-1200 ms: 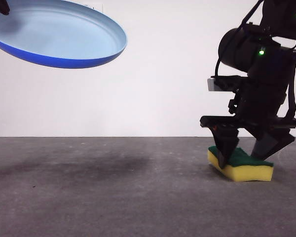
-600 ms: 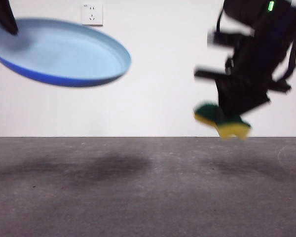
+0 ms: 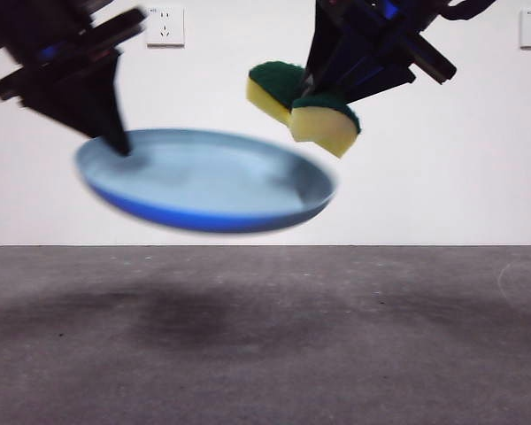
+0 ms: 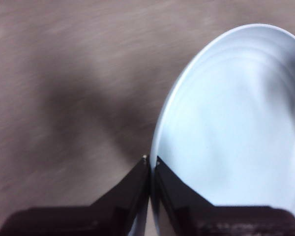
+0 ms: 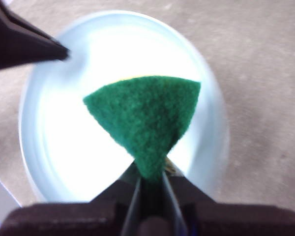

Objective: Pick up the plate,pick up the cloth,clean the plate with the cloth

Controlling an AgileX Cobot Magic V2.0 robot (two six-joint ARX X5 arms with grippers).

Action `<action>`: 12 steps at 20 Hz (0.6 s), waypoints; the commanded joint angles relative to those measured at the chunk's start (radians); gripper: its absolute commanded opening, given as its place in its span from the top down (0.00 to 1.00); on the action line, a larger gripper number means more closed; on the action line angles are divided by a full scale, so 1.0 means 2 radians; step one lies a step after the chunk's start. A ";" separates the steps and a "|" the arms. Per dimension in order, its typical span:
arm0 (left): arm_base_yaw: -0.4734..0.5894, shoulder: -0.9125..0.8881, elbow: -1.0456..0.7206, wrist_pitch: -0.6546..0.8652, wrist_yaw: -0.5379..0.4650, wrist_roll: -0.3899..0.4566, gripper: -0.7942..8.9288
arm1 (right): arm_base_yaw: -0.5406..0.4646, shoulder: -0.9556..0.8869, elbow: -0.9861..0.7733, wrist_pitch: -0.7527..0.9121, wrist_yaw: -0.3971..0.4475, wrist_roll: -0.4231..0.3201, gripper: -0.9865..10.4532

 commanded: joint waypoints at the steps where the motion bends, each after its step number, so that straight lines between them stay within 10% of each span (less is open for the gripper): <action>1: -0.025 -0.001 -0.002 0.017 0.021 -0.025 0.93 | 0.002 0.015 -0.001 0.010 0.017 0.005 0.93; 12: -0.085 -0.001 -0.002 0.063 -0.002 -0.061 0.93 | 0.062 0.082 -0.001 0.066 -0.001 0.007 0.93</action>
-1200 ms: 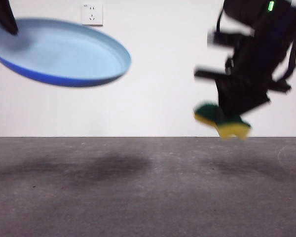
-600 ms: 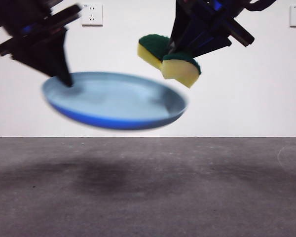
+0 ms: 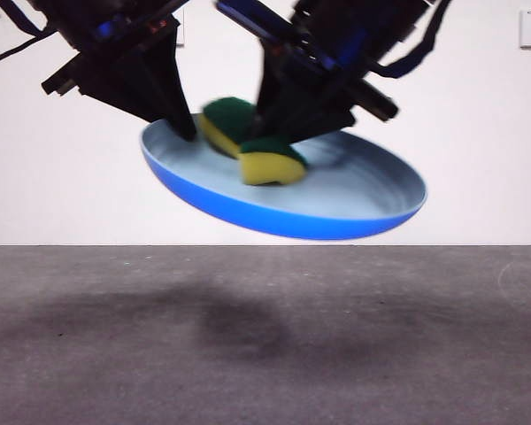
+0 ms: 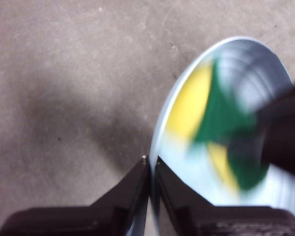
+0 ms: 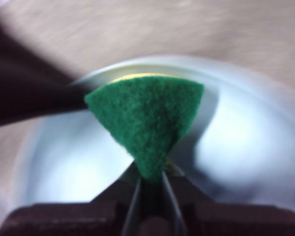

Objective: Pick up the plate,pick up the cloth,clean the plate with the cloth

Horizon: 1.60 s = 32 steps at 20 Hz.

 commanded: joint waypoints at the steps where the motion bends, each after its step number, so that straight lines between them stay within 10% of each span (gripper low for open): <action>1: -0.001 -0.002 -0.001 0.029 -0.018 -0.015 0.93 | 0.031 0.009 -0.001 -0.017 -0.004 0.005 0.93; 5: 0.012 -0.002 0.000 0.019 -0.024 -0.010 0.93 | 0.054 0.009 -0.001 -0.108 0.027 0.002 0.93; 10: 0.023 -0.003 0.000 -0.042 0.004 0.016 0.93 | 0.042 0.009 -0.001 -0.191 0.223 -0.003 0.93; 12: 0.023 -0.003 0.000 -0.062 0.021 0.020 0.93 | 0.028 0.009 -0.001 -0.179 0.240 -0.003 0.93; 18: 0.014 -0.003 0.000 -0.093 0.072 0.029 0.93 | 0.003 0.009 -0.001 -0.095 0.211 -0.004 0.93; 25: 0.008 -0.003 0.000 -0.052 0.064 0.022 0.93 | 0.012 0.009 -0.001 -0.002 0.032 0.004 0.93; 32: 0.015 -0.003 0.000 0.018 0.009 0.000 0.93 | 0.059 0.009 -0.001 -0.068 0.008 0.002 0.93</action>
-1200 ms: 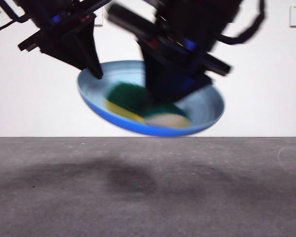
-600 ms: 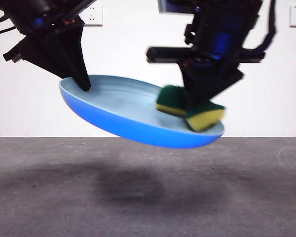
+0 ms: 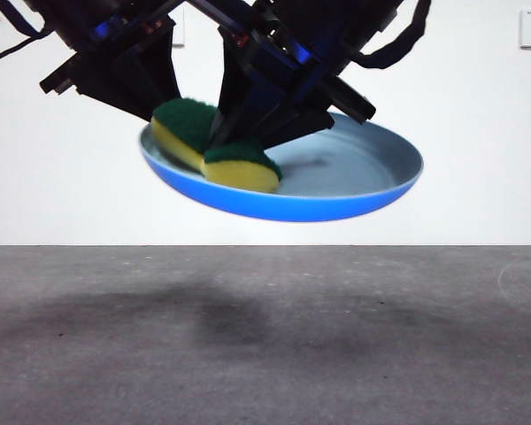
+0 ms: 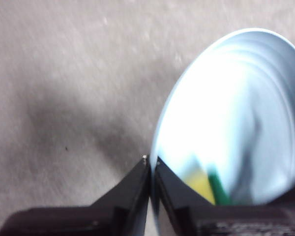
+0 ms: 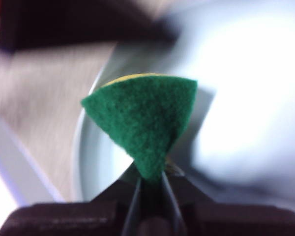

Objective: Pick up the plate,pick up the cloth,clean the plate with the cloth

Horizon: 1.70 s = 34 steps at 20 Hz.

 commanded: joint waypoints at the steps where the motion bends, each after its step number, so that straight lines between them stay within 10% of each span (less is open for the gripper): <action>1: 0.003 -0.002 0.000 0.013 0.002 -0.010 0.93 | 0.006 0.007 -0.002 -0.050 0.002 0.002 0.93; 7: 0.014 -0.002 0.000 -0.027 0.039 -0.003 0.93 | -0.006 0.007 -0.002 -0.167 0.215 -0.003 0.93; 11: 0.014 -0.002 0.000 -0.067 0.065 0.008 0.93 | -0.031 0.007 -0.002 -0.133 0.252 -0.003 0.93; 15: 0.011 -0.002 0.000 -0.096 0.086 0.019 0.93 | -0.052 0.007 -0.002 -0.063 0.221 -0.003 0.93; 24: 0.009 -0.002 0.000 -0.049 0.082 0.012 0.93 | -0.050 0.007 -0.002 0.035 -0.016 -0.003 0.93; 34: 0.050 0.001 0.000 -0.003 -0.054 0.010 0.93 | -0.037 -0.054 -0.002 0.022 -0.020 -0.015 0.93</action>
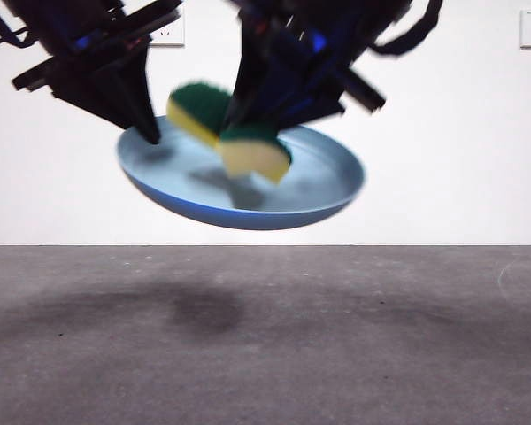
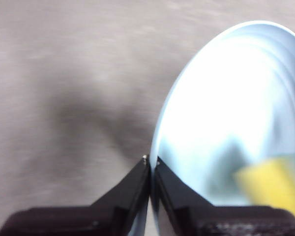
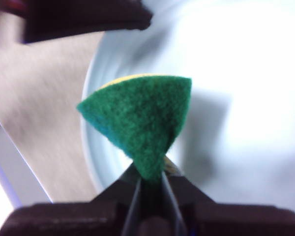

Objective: Pick up the plate,pick up the cloth,clean the plate with the cloth

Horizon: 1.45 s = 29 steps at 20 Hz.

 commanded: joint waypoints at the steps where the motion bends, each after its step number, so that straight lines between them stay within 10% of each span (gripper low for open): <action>1: 0.019 0.008 0.000 0.003 -0.009 0.015 0.93 | -0.001 -0.045 -0.004 0.006 0.014 -0.002 0.93; 8: 0.064 0.119 0.000 0.028 -0.008 0.030 0.93 | -0.014 -0.130 -0.004 -0.062 0.136 -0.015 0.93; 19: 0.068 0.219 0.000 0.064 -0.037 0.042 0.91 | -0.067 -0.143 -0.004 -0.141 0.145 -0.015 0.93; 23: 0.068 0.219 0.000 0.067 -0.033 0.042 0.48 | -0.067 -0.143 -0.004 -0.141 0.145 -0.015 0.93; 29: 0.056 0.164 0.000 0.070 -0.032 0.040 0.46 | -0.072 -0.128 -0.004 -0.133 0.145 -0.004 0.93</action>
